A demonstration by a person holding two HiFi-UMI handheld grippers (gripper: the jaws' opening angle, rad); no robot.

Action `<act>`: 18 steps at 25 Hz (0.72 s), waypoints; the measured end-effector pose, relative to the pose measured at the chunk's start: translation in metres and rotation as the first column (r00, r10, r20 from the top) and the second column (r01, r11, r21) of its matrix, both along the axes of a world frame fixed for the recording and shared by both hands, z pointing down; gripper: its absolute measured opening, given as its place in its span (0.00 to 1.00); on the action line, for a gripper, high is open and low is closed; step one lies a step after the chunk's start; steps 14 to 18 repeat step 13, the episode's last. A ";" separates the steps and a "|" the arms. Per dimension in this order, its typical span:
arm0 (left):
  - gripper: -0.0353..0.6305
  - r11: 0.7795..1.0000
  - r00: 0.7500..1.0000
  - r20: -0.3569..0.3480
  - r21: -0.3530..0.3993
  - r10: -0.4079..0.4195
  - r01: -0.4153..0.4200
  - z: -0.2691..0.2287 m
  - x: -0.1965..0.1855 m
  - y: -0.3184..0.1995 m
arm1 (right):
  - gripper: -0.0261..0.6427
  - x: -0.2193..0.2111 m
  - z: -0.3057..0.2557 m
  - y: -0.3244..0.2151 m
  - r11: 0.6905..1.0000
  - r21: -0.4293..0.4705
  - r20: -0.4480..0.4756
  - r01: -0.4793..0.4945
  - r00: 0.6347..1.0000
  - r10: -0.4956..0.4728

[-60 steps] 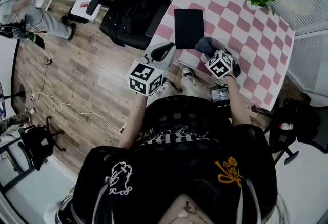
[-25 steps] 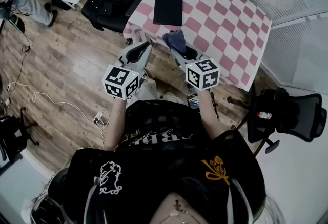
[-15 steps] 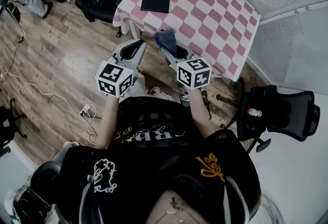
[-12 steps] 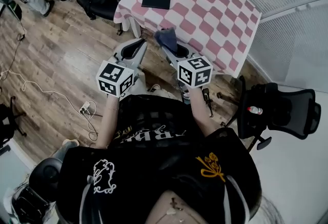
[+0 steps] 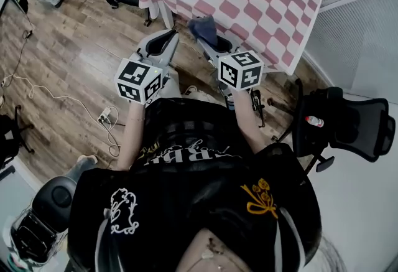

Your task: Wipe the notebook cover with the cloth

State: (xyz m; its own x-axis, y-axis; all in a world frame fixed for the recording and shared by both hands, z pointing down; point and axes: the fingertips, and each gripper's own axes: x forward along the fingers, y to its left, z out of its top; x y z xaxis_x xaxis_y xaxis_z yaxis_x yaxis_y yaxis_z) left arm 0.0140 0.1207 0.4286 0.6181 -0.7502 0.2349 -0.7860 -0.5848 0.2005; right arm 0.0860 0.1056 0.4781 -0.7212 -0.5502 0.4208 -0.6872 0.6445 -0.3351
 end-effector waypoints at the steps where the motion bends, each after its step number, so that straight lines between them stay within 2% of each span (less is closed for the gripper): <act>1: 0.08 1.000 1.000 0.000 0.000 0.000 0.000 0.000 0.001 0.001 | 0.22 0.001 0.001 0.002 1.000 -0.002 0.001 0.000 1.000 0.000; 18: 0.08 1.000 1.000 0.012 0.004 -0.002 0.002 -0.001 0.006 -0.003 | 0.22 0.008 -0.002 -0.002 1.000 0.004 0.001 0.002 1.000 -0.002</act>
